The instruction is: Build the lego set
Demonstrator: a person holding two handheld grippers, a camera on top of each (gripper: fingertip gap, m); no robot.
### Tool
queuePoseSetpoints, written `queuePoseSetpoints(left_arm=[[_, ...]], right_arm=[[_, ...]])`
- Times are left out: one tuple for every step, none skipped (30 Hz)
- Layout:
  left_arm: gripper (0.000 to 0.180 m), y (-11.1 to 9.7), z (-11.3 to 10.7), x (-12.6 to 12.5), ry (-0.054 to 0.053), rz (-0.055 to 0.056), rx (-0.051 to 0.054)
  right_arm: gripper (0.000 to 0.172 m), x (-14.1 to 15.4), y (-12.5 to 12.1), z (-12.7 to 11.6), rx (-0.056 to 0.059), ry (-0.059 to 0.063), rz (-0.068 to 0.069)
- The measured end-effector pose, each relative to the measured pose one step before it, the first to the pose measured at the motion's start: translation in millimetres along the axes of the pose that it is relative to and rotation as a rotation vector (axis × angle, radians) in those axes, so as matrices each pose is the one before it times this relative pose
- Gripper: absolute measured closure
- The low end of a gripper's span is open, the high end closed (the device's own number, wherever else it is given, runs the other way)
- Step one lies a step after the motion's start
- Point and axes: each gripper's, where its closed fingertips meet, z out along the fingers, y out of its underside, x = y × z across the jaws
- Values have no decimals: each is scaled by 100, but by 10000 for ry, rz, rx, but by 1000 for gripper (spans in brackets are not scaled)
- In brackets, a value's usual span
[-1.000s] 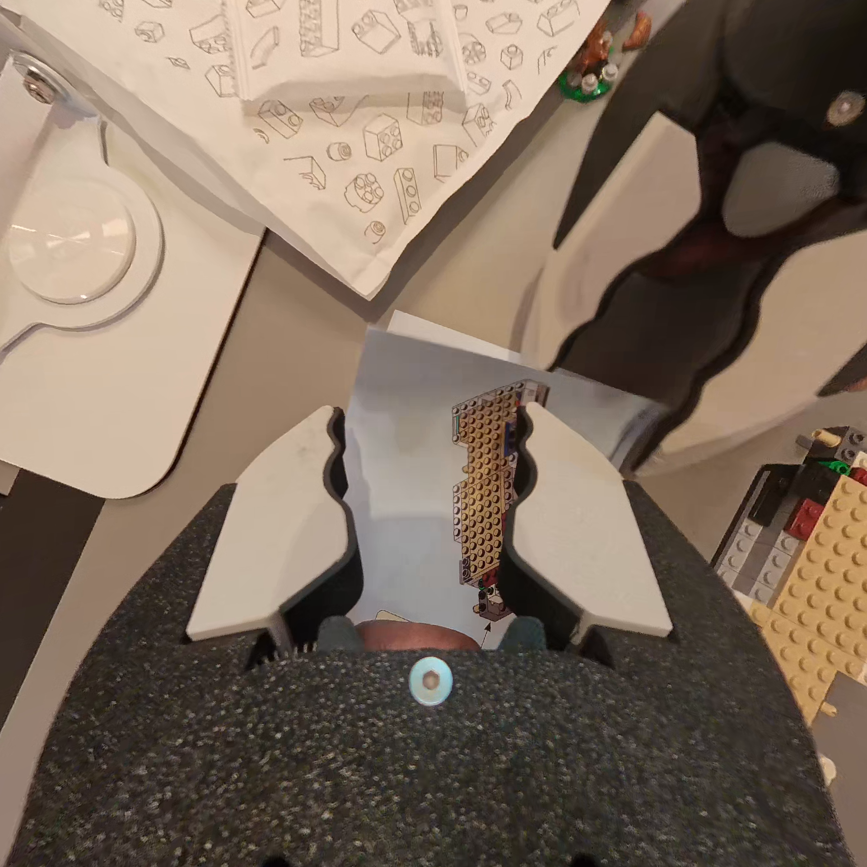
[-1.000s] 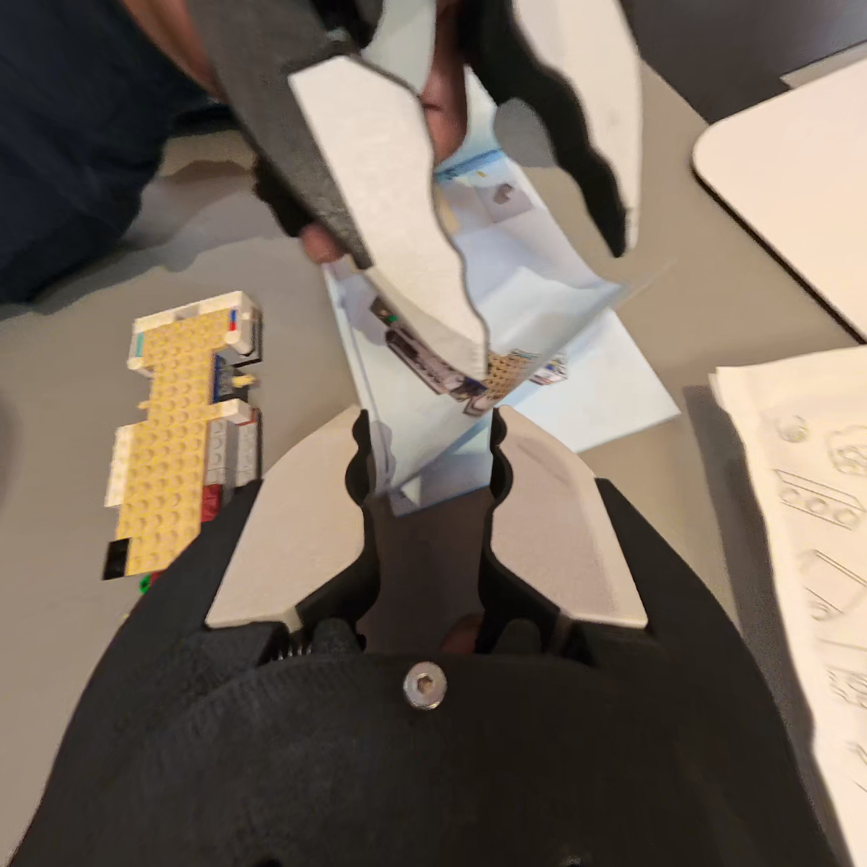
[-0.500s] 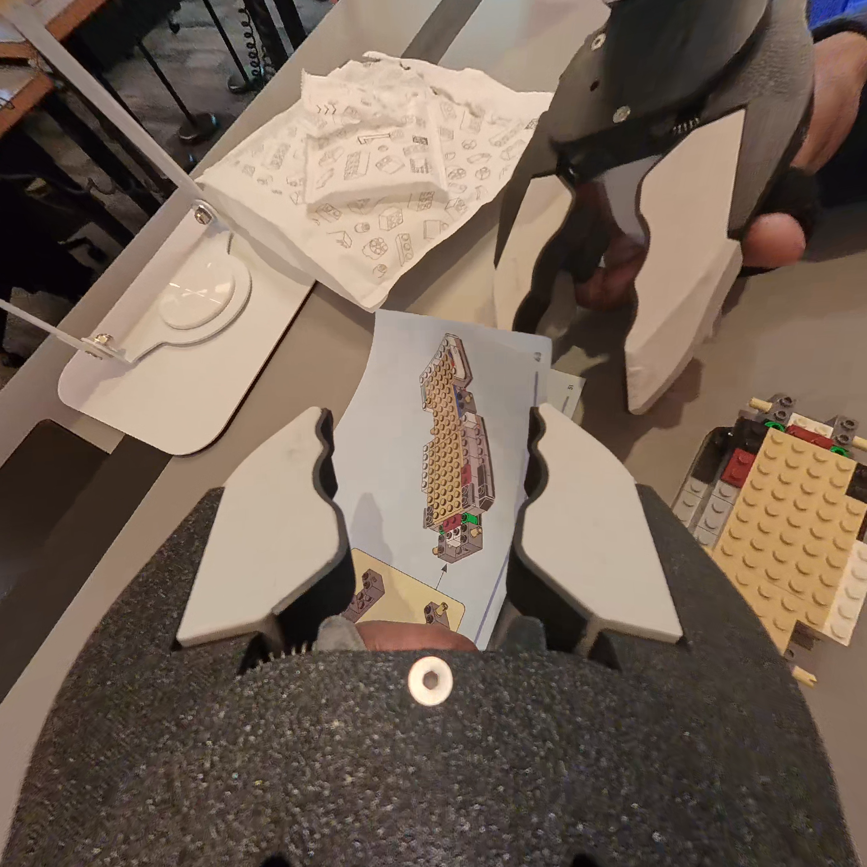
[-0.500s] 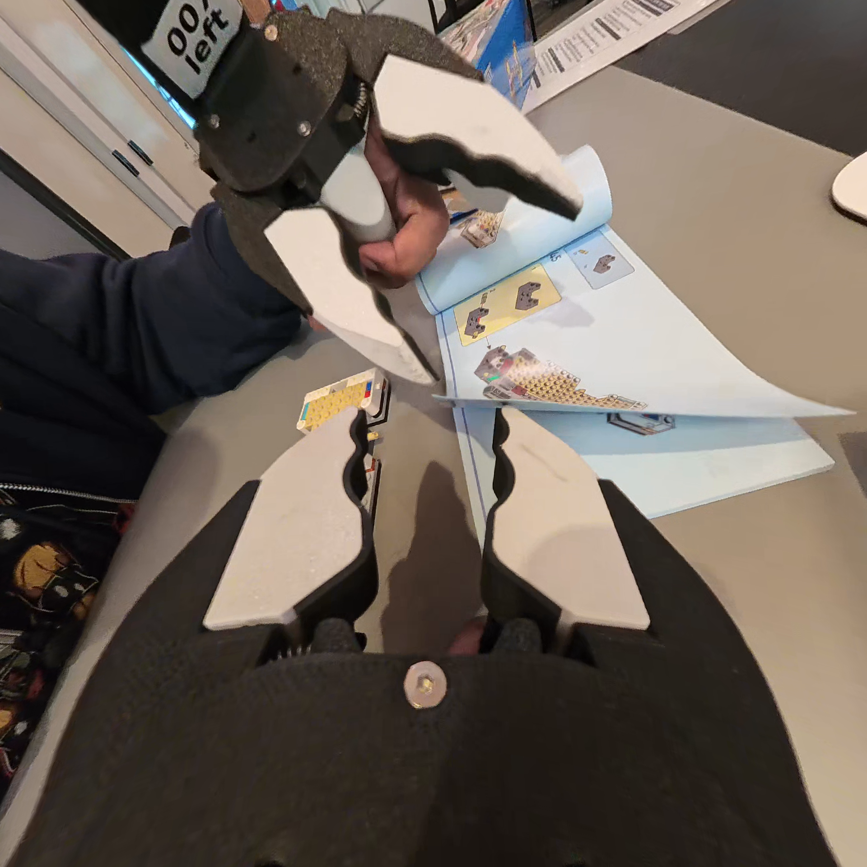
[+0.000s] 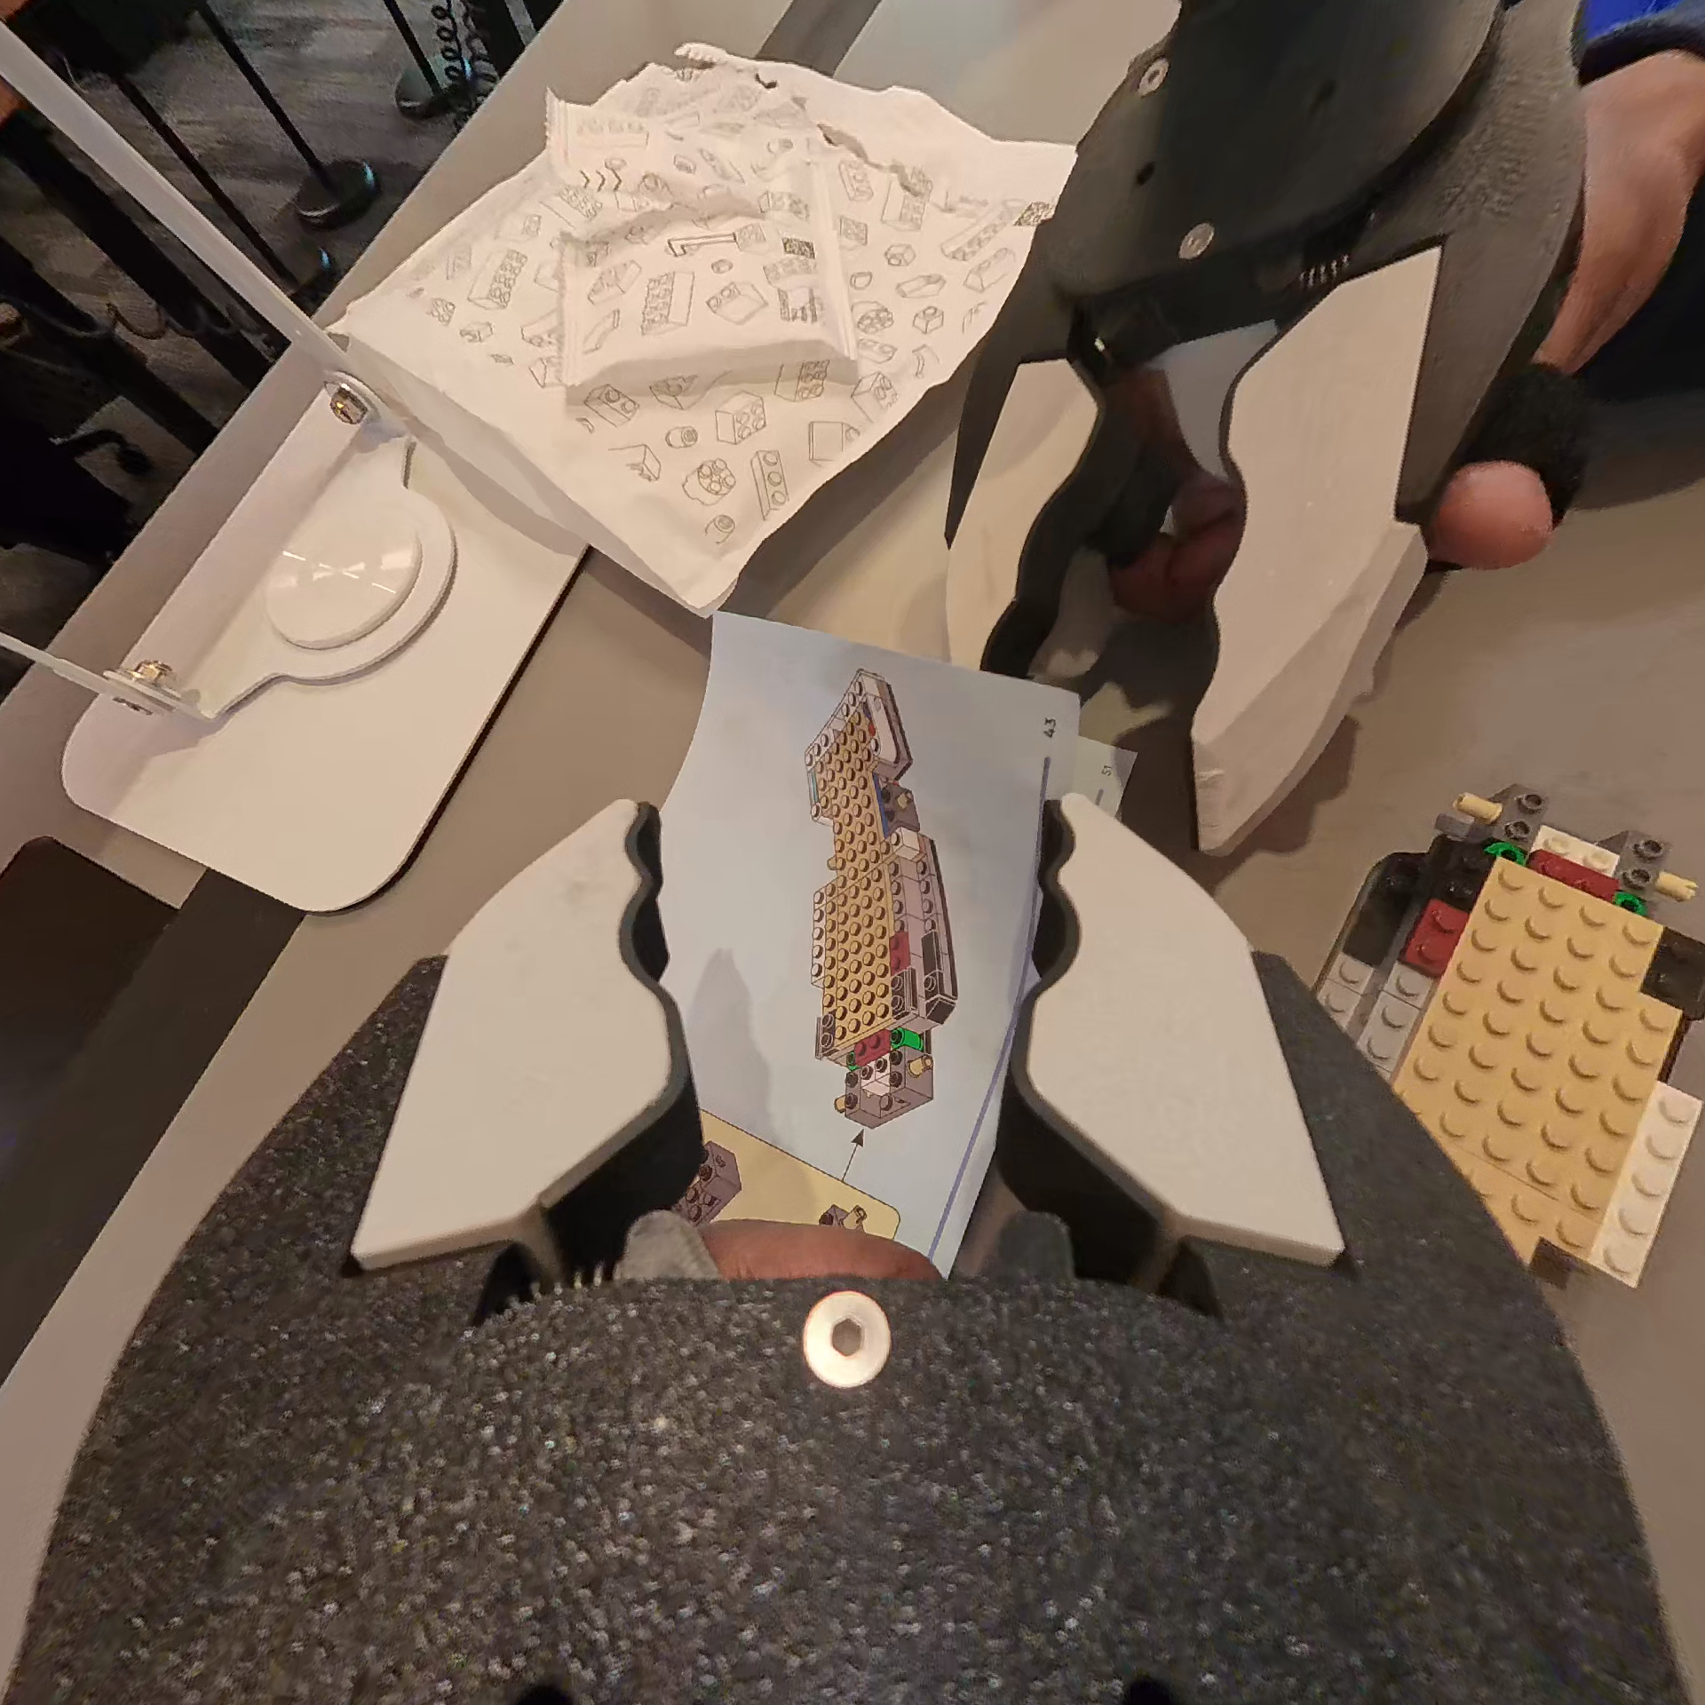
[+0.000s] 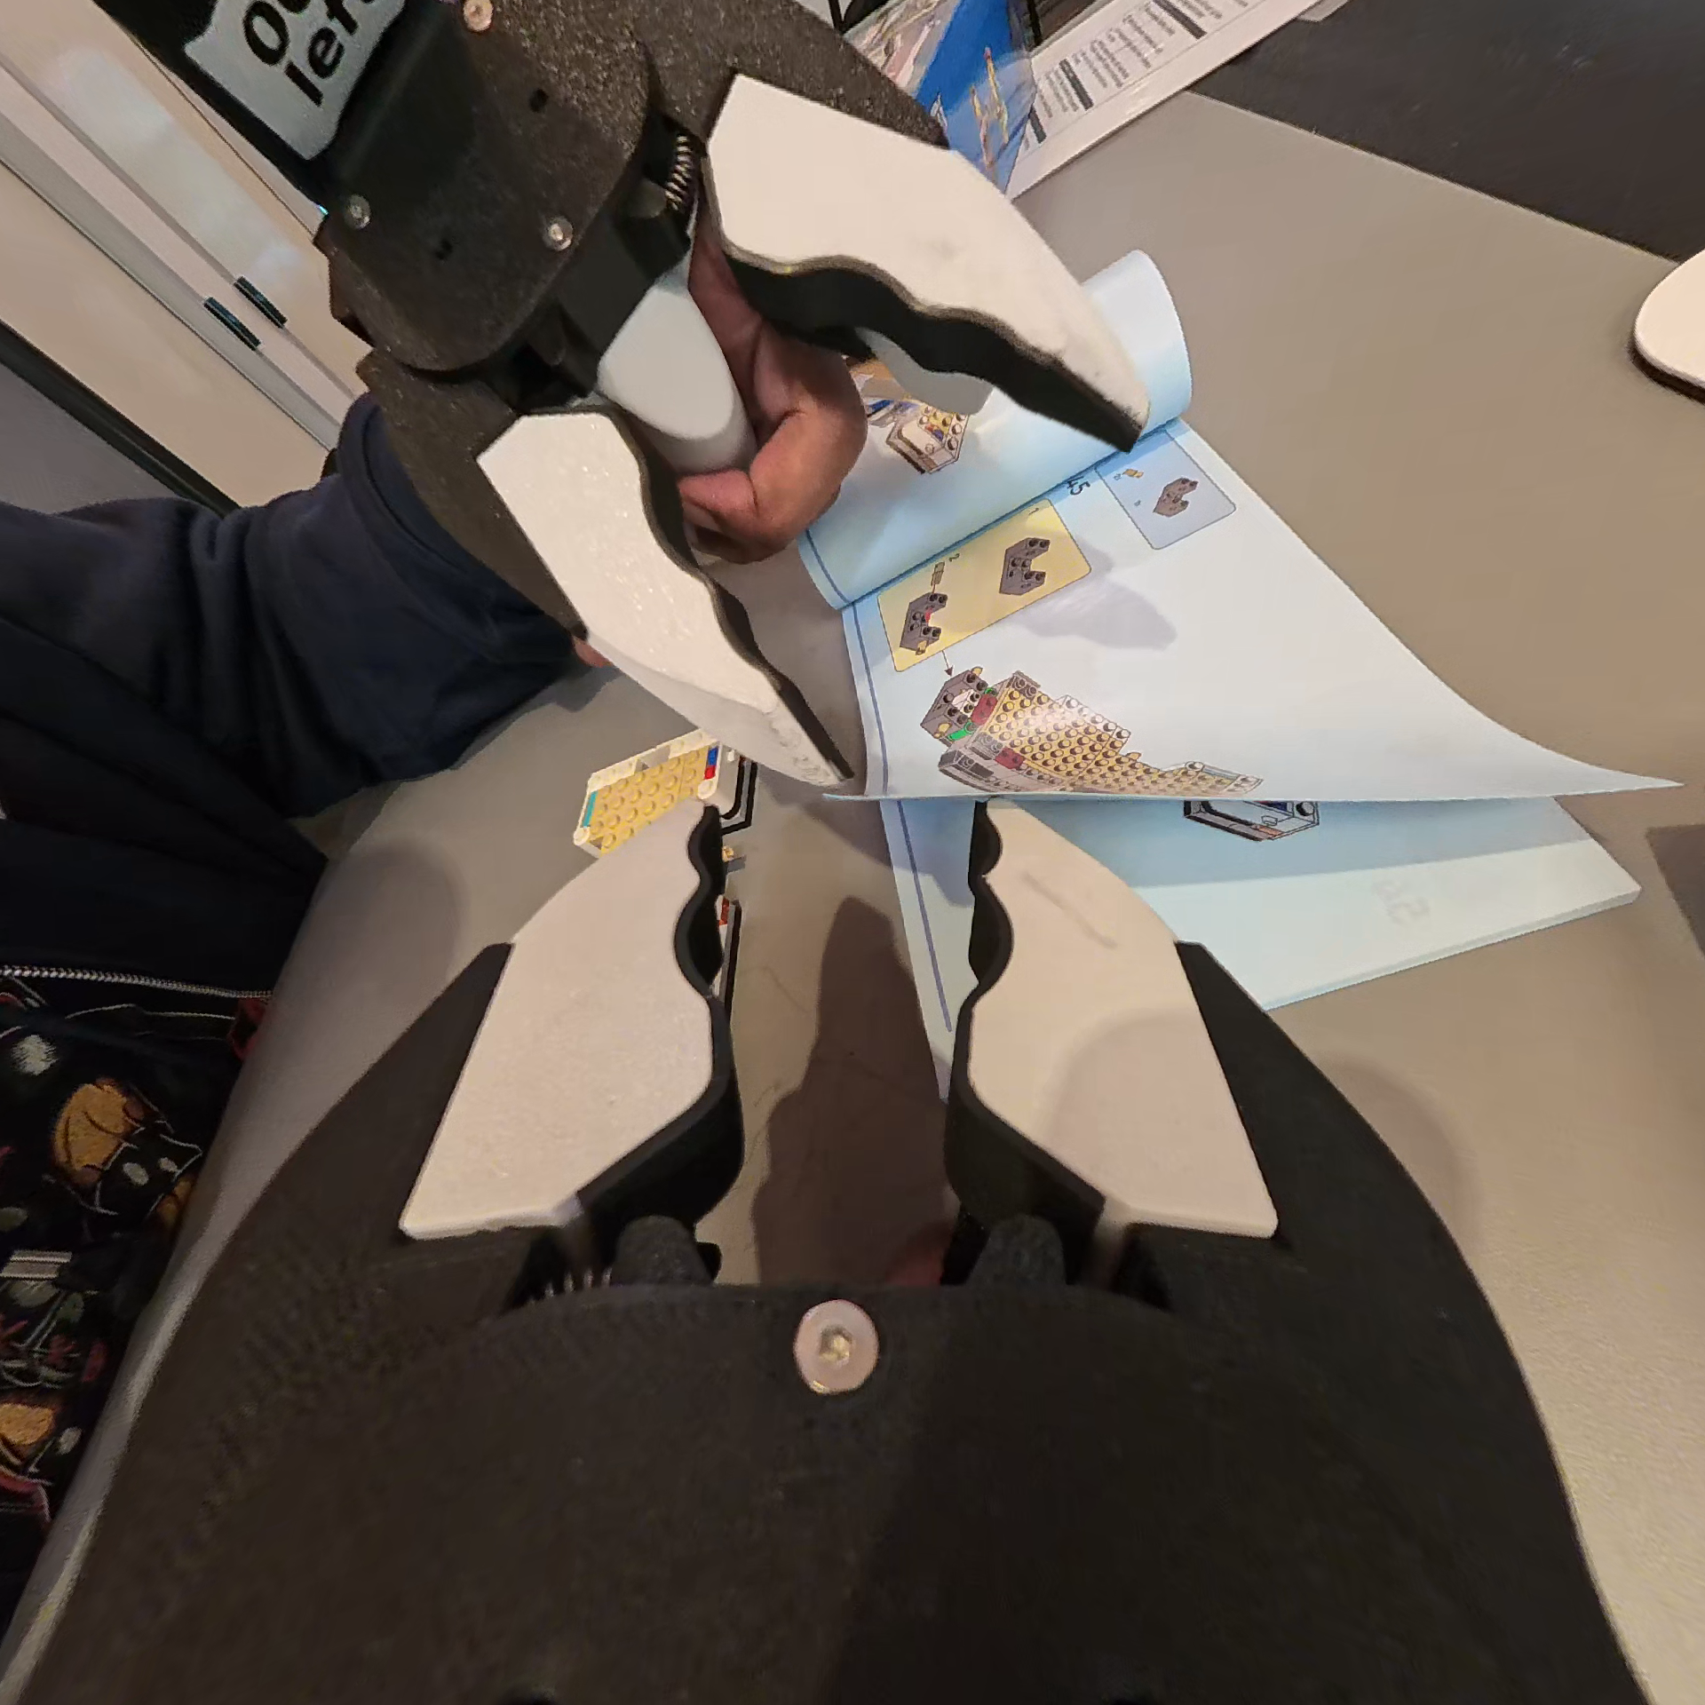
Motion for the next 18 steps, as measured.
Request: queuePoseSetpoints(left_arm=[[101,-122,-49,71,32,-9,37],[101,-107,-57,99,47,7,35],[101,-31,-16,39,8,25,11],[101,91,38,-27,-27,23,-48],[101,165,77,-34,-21,8,-79],[101,172,88,-60,-40,-2,-63],[102,130,100,-80,-48,-18,-48],[102,85,75,-8,-7,-16,-36],[102,53,39,61,27,9,-19],[102,1,6,51,14,24,-7],[102,-2,-11,52,12,30,-2],[101,-7,-9,82,37,32,1],[101,7,-7,95,55,24,2],[101,-13,-16,106,61,15,6],[101,-6,-10,91,53,14,10],[101,33,4,16,3,12,-20],[101,76,28,-68,-41,5,-45],[101,94,32,-91,-48,-14,-47]], right_arm=[[121,15,15,15,-12,8,3],[121,13,16,14,-13,8,5],[121,7,15,11,-8,5,3],[121,-9,-7,-8,3,-1,-2],[121,-4,-14,-19,16,2,-6],[121,13,-13,-8,17,12,0],[121,17,-6,-4,3,12,7],[121,12,16,3,-10,4,4],[121,-5,13,12,-11,2,-4],[121,-7,14,7,-8,2,-8],[121,7,2,10,-5,7,-2],[121,11,10,-5,-2,4,9],[121,16,-4,-1,2,0,12],[121,0,-7,-3,4,-2,6],[121,4,-5,-9,6,1,1],[121,-11,-14,-15,11,-6,-5],[121,-7,-19,-13,15,-5,-7],[121,1,-5,-13,11,1,-2]])
